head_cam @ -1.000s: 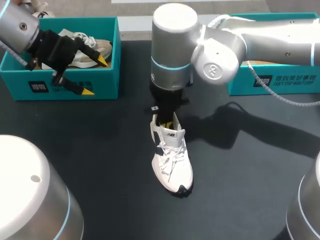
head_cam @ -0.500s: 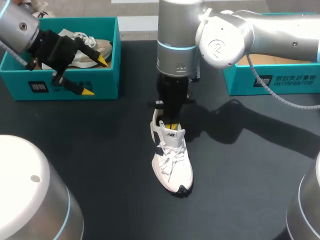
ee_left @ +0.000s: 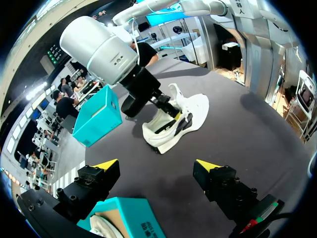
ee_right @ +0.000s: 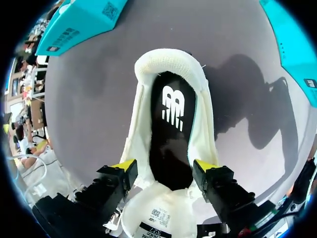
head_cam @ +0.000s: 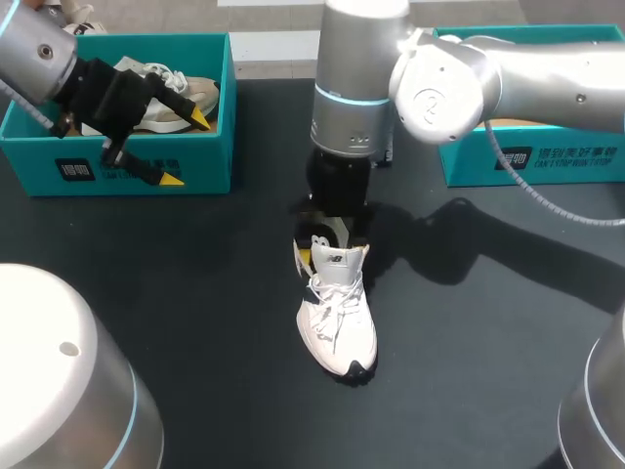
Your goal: Take the shoe out of the shoebox, open the shoe tongue, remove and reinsert the insole, then place the shoe into the shoebox
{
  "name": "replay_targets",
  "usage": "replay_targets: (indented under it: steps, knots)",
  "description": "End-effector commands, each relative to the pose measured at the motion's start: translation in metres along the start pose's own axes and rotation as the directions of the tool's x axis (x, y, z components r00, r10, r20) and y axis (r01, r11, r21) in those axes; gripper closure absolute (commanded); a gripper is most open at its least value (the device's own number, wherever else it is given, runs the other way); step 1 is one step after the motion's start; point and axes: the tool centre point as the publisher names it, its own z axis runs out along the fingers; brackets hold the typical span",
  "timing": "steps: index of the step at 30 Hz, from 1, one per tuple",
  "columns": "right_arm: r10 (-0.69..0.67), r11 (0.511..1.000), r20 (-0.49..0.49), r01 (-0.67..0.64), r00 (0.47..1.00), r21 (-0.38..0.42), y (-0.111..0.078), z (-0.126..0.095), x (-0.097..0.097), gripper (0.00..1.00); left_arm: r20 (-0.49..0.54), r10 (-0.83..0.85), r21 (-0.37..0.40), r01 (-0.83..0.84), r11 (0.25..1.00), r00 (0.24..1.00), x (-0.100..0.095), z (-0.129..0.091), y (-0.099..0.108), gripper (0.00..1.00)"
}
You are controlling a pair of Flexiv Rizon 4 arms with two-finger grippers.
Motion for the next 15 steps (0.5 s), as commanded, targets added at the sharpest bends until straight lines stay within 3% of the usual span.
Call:
replay_targets:
  steps: [1, 15]
  knots:
    - [-0.01, 1.0, -0.003, 0.01, 1.0, 0.002, -0.0023, 0.0012, 0.0023, 0.0, -0.002, 0.0, -0.002, 0.0, 1.0, 1.0, 0.0003, -0.0003, -0.0001, 0.0]
    - [0.011, 1.0, 0.025, -0.011, 1.0, 0.006, -0.0098, 0.0006, -0.0025, 0.0, -0.002, 0.0, -0.002, 0.0, 1.0, 1.0, 0.0003, -0.0003, -0.0001, 0.0]
